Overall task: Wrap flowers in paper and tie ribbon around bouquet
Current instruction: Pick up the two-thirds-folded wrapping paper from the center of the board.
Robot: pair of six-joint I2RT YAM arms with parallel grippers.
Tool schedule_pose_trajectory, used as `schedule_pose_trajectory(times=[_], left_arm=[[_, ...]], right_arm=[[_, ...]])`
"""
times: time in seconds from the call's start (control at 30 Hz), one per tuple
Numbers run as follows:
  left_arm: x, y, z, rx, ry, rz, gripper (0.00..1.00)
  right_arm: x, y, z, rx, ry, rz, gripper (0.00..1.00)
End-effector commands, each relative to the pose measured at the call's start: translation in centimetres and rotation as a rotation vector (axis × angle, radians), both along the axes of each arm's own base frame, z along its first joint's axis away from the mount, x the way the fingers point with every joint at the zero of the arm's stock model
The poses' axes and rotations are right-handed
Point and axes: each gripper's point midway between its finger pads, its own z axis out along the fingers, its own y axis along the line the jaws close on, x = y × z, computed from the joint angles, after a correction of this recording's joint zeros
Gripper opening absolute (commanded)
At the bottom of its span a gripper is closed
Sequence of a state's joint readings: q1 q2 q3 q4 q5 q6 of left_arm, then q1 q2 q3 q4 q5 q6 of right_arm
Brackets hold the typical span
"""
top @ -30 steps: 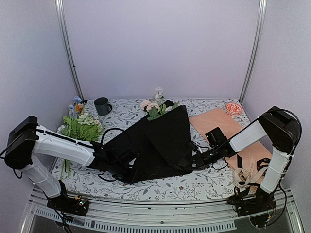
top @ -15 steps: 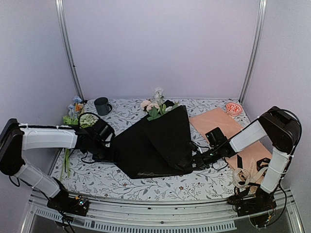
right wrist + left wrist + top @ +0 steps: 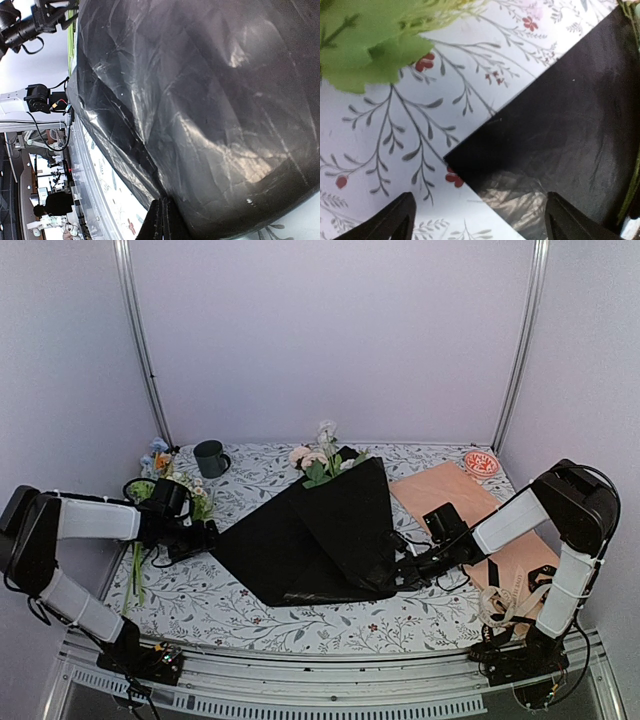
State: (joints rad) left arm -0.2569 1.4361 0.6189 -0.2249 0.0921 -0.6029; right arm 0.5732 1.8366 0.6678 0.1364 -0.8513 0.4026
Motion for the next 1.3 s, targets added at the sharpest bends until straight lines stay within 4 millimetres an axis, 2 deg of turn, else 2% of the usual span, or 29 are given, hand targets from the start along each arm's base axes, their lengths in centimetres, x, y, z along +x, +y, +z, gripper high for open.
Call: schedule_pose_trajectory(times=[0.0,0.1,0.17,0.4,0.53,0.6,0.67,0.7,0.73,0.8,0.93,0.97,1.07,1.27], left_arm=[[1.3,-2.6,-1.5,-0.137,-0.01,-0.055,0.9],[1.1,-5.1,-1.9,-0.263,-0.005,-0.109,0.83],[1.1,-6.5,-1.6,-0.308,-0.023,-0.138,0.81],[1.4,-10.1,1.1,-0.385,-0.085,-0.235,0.68],[0.9,-13.0,3.7,-0.4,-0.149,-0.316,0.68],[0.0,-14.4,3.7,-0.392,-0.144,-0.35,0.7],[-0.5,-14.7,2.8,-0.374,-0.124,-0.345,0.7],[-0.6,-14.6,2.3,-0.362,-0.118,-0.335,0.67],[-0.6,-14.5,2.1,-0.355,-0.118,-0.325,0.6],[-0.4,-14.5,2.3,-0.352,-0.133,-0.319,0.33],[0.6,-15.6,5.8,-0.298,-0.222,-0.35,0.03],[0.8,-16.0,6.6,-0.272,-0.235,-0.361,0.0],[1.3,-17.9,8.7,-0.235,-0.263,-0.409,0.0],[2.0,-22.4,11.0,-0.259,-0.263,-0.498,0.0]], right_arm=[[-2.4,-3.6,-5.3,-0.231,0.103,-0.043,0.0],[-2.4,-3.5,-5.2,-0.229,0.105,-0.044,0.0],[-2.3,-3.4,-5.2,-0.228,0.103,-0.045,0.0],[-2.2,-3.5,-5.2,-0.232,0.105,-0.045,0.0],[-2.4,-3.6,-5.3,-0.236,0.109,-0.046,0.0],[-2.4,-3.6,-5.3,-0.234,0.108,-0.045,0.0],[-2.3,-3.5,-5.2,-0.232,0.107,-0.044,0.0],[-2.3,-3.5,-5.2,-0.233,0.106,-0.044,0.0],[-2.3,-3.5,-5.3,-0.235,0.108,-0.044,0.0],[-2.4,-3.6,-5.3,-0.237,0.109,-0.042,0.0],[-2.6,-3.8,-5.8,-0.253,0.117,-0.042,0.0],[-2.6,-3.9,-5.8,-0.257,0.117,-0.043,0.0],[-2.5,-3.9,-6.0,-0.265,0.117,-0.047,0.0],[-2.4,-4.3,-6.4,-0.298,0.115,-0.055,0.0]])
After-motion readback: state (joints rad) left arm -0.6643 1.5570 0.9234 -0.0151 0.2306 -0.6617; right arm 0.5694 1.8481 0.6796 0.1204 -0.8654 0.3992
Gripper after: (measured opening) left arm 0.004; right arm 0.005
